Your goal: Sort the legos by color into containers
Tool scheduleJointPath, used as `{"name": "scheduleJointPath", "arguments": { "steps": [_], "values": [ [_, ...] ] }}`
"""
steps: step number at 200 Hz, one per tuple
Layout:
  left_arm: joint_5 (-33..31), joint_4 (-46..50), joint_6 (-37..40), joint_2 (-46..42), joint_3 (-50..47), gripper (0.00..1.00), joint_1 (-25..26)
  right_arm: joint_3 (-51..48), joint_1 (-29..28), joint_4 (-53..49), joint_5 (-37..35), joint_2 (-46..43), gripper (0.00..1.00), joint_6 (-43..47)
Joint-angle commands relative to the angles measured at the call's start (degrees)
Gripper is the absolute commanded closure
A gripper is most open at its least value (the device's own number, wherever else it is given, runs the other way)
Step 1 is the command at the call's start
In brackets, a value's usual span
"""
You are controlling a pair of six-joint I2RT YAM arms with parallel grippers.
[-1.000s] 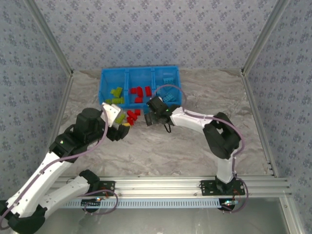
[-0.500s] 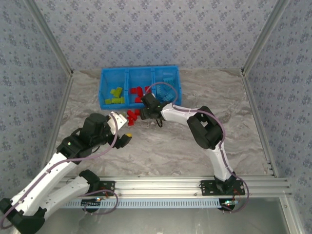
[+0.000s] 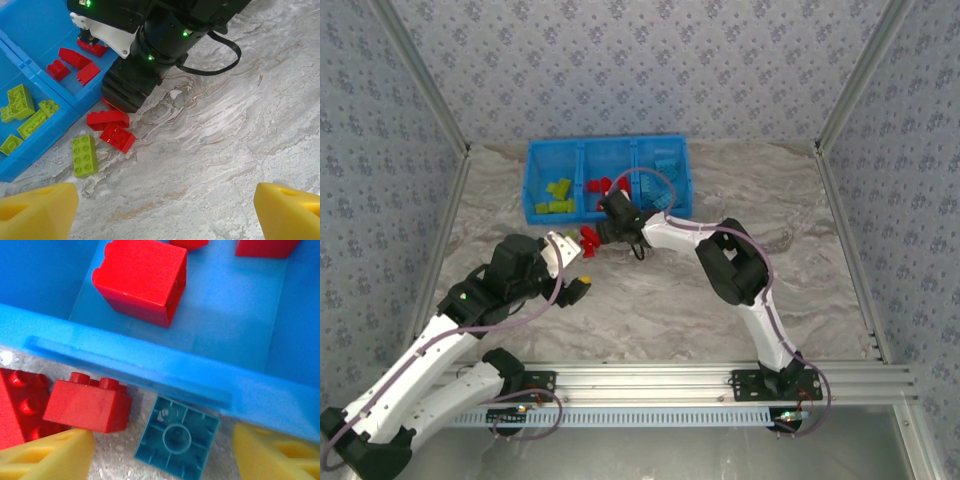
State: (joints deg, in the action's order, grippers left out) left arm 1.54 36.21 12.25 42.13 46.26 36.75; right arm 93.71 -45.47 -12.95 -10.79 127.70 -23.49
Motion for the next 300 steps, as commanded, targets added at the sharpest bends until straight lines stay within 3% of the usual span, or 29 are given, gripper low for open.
{"name": "scheduleJointPath", "arguments": {
  "steps": [1,70,104,128,192,258,300],
  "values": [
    [1.4,-1.1,0.9,-1.1,-0.2,0.09,-0.7,2.0,-0.1,-1.3,-1.2,2.7,0.30,-0.5],
    [2.8,-1.6,0.6,-1.6,-0.9,0.08,-1.9,-1.3,-0.8,-2.7,-2.6,0.4,0.48,-0.3],
    [3.4,-1.8,0.7,-1.6,-1.0,0.08,-2.5,-6.4,-1.2,-0.6,-1.7,-2.8,0.43,0.5],
    [4.4,-2.1,0.6,-1.5,-1.0,0.08,-3.3,-7.6,-0.9,0.6,-2.0,-3.2,0.46,1.2],
    [5.5,-2.4,0.5,-1.5,-1.3,0.07,-4.6,-0.8,0.0,0.4,-0.1,1.3,0.40,2.6],
    [6.0,-2.4,0.6,-1.7,-1.6,0.07,-4.8,-1.1,0.1,-0.6,-0.6,2.2,0.63,1.0],
    [6.2,-2.4,0.5,-1.8,-1.7,0.07,-5.1,-7.8,-1.4,-0.7,-2.1,-6.1,0.64,1.3]
  ]
}}
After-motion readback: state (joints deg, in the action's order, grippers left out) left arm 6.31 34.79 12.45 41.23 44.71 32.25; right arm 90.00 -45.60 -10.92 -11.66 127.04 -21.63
